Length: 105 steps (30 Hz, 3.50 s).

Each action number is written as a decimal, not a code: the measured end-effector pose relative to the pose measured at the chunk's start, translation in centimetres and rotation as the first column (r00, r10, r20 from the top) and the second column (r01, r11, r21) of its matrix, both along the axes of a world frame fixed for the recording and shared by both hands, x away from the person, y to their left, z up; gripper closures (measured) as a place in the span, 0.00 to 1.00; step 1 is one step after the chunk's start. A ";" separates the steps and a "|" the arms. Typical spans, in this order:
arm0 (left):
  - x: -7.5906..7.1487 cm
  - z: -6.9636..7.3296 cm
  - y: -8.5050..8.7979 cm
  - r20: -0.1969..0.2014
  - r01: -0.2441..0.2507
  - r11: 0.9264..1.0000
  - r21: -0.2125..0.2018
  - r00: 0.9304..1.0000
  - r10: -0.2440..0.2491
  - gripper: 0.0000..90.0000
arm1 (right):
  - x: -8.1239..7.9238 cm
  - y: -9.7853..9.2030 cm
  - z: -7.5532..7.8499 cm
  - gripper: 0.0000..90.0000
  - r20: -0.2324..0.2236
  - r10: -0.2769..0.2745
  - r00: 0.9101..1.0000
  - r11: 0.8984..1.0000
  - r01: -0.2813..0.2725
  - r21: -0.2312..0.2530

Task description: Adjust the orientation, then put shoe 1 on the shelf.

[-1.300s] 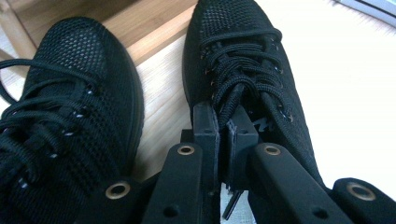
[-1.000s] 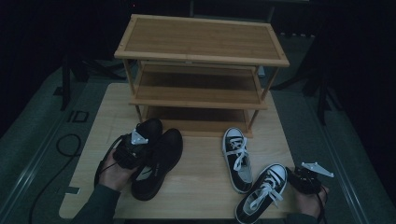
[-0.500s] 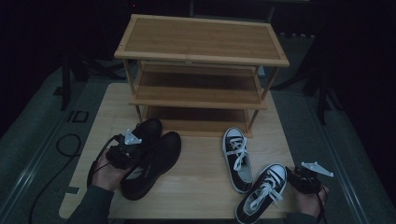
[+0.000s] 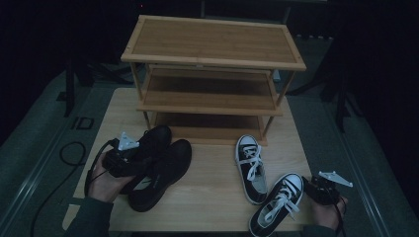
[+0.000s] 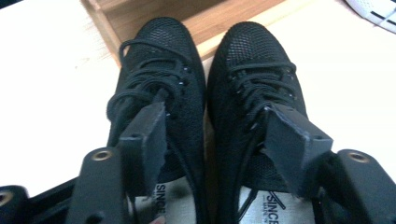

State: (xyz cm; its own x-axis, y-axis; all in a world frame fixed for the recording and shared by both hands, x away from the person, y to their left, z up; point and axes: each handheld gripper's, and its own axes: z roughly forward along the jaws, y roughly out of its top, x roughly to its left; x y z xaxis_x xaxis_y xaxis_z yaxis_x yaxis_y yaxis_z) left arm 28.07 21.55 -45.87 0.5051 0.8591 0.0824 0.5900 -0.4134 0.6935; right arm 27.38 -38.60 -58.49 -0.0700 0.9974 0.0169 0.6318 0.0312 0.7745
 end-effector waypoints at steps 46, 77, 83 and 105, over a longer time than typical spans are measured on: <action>0.2 -1.3 1.7 -0.128 0.042 0.999 -0.012 0.991 -0.043 0.45 | 0.0 0.0 0.0 0.62 0.000 -0.003 1.000 1.000 0.003 0.001; 3.8 -2.7 -0.7 -0.293 0.089 0.988 0.129 0.955 -0.048 0.93 | 0.0 0.0 0.0 0.61 -0.001 -0.003 1.000 1.000 0.003 0.002; 3.7 -2.3 -0.6 -0.269 0.068 0.992 0.107 0.962 -0.037 0.95 | 0.0 0.0 0.0 0.61 -0.001 -0.002 1.000 1.000 0.002 0.002; 4.2 -0.8 -2.0 -0.230 0.072 0.992 0.105 0.972 -0.046 0.95 | 0.0 0.0 0.0 0.61 -0.001 -0.002 1.000 1.000 0.002 0.002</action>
State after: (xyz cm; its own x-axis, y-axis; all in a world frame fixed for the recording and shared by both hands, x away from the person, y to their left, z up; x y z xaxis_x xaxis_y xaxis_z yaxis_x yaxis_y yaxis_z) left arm 32.26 19.56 -46.67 0.5709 0.8193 0.0536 0.6990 -0.5193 0.4916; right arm 27.40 -38.58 -58.48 -0.0677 0.9975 0.0192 0.6324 0.0280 0.7742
